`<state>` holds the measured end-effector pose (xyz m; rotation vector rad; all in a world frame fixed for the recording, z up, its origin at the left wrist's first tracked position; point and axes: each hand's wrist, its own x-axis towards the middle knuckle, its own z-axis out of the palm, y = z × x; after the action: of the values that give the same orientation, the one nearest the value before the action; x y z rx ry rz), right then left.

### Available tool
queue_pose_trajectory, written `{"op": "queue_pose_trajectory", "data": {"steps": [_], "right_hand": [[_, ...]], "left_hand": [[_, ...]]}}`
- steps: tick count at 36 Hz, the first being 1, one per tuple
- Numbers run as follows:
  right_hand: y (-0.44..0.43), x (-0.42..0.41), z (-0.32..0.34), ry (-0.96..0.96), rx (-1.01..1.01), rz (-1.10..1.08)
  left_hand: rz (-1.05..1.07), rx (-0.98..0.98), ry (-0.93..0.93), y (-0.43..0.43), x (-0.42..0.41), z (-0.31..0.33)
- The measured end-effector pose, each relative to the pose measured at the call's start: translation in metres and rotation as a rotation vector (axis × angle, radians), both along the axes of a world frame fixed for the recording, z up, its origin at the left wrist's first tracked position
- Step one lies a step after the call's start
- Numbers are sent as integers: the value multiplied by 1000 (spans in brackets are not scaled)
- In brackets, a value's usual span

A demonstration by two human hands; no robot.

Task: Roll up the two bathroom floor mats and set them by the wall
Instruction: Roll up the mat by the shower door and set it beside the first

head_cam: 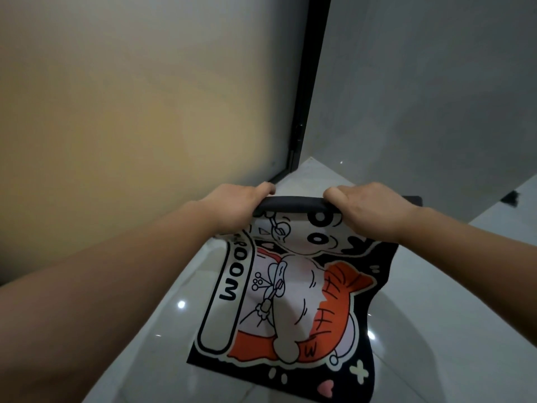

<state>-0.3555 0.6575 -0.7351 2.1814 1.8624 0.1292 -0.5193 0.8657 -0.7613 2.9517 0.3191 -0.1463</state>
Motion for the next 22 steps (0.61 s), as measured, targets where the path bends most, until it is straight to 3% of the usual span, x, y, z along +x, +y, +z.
{"op": "queue_pose_trajectory", "data": {"steps": [3,6,14,19,22], "right_hand": [[-4,1,-3,-70,89,116],[-6,-2,-5,-20,168,165],[-1,-1,-9,-38,134,178],[-1,-8,-7,155,143,-19],[2,-7,-5,133,125,-100]], "left_hand": [[-39,-93,-19,5,-2,-5],[-96,-65,-71,9,-5,-10],[-82,-101,-27,10,-4,-15],[-51,-65,27,8,2,-12],[-53,-53,38,6,4,-9]]}}
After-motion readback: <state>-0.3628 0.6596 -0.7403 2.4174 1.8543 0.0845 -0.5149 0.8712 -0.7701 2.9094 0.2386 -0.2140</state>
